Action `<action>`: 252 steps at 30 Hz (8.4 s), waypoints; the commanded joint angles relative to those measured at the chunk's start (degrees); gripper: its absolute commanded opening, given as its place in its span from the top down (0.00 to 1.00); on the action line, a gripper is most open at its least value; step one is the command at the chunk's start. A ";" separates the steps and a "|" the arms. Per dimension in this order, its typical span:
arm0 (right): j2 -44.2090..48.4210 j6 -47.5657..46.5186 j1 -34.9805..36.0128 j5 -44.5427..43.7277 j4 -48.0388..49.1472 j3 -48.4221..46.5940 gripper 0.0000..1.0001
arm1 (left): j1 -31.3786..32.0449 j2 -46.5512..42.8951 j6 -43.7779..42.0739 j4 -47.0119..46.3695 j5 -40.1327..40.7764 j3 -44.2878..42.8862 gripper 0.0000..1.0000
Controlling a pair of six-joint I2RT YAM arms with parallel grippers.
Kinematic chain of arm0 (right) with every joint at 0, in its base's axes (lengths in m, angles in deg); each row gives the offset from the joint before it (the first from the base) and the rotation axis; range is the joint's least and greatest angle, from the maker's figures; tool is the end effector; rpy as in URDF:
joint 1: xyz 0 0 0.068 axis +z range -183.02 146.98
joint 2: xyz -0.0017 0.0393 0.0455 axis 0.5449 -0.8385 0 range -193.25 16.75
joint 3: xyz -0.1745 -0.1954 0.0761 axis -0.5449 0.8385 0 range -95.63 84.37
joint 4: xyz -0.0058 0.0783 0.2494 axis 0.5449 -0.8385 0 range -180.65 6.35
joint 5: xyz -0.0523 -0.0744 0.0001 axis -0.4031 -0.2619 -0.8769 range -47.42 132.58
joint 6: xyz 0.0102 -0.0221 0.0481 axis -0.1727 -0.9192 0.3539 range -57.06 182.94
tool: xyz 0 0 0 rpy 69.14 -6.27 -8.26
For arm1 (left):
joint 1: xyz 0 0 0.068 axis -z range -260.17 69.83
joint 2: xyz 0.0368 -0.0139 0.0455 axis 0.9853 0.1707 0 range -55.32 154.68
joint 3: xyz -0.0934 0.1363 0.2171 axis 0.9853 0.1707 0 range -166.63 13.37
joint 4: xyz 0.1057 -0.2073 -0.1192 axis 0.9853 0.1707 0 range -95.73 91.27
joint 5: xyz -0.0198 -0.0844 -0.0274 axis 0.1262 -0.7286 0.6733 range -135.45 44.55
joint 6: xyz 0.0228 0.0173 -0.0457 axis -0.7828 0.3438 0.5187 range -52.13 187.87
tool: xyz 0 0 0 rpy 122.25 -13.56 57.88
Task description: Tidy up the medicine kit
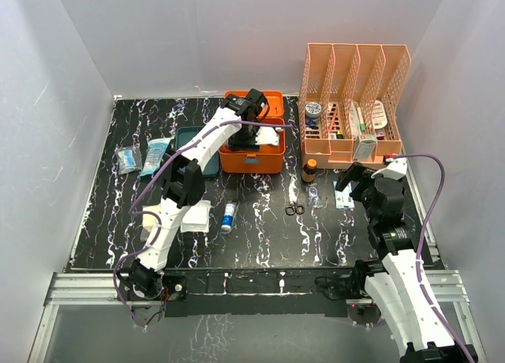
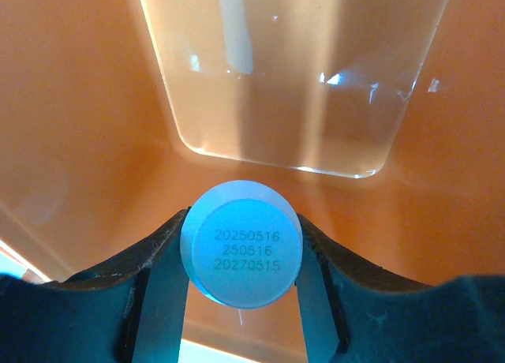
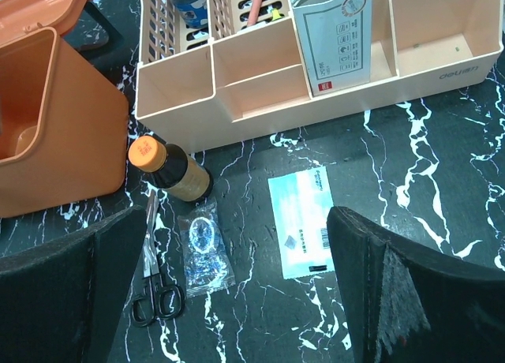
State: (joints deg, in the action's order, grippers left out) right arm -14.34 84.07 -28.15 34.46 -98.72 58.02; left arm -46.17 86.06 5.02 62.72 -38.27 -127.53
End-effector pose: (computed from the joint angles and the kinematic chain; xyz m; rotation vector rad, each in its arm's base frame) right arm 0.1457 0.0074 0.2523 0.3652 1.8814 0.1701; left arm 0.4262 -0.2821 0.2342 2.0739 1.8834 0.2999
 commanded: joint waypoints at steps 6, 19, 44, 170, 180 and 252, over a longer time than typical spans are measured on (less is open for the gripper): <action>0.66 0.69 0.18 -0.96 1.39 -0.19 0.02 | 0.80 -3.73 -0.91 -1.07 2.11 1.33 0.61; -0.06 0.30 0.23 -0.59 1.49 -0.20 0.02 | 1.29 -5.50 1.79 -2.57 0.83 3.31 0.32; -12.15 -4.84 3.43 -1.15 8.77 -2.19 0.02 | 0.09 -34.61 35.88 -33.88 -6.66 26.89 0.07; -66.16 -3.55 26.33 -31.58 58.01 -5.86 1.00 | -31.05 -43.74 64.57 -65.97 -48.96 61.84 0.01; -55.88 -2.90 27.94 -27.36 44.26 -7.65 1.00 | -31.80 -45.98 63.82 -63.95 -48.61 62.46 0.01; -89.10 -54.23 40.58 -28.31 -7.69 -74.61 1.00 | -32.14 -57.65 50.62 -37.52 -38.47 62.03 0.01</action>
State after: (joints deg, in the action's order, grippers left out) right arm -102.64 33.82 12.61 9.15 -109.58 -16.24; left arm -77.87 31.88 56.23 24.38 -76.30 -66.09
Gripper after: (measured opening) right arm 0.415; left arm 0.986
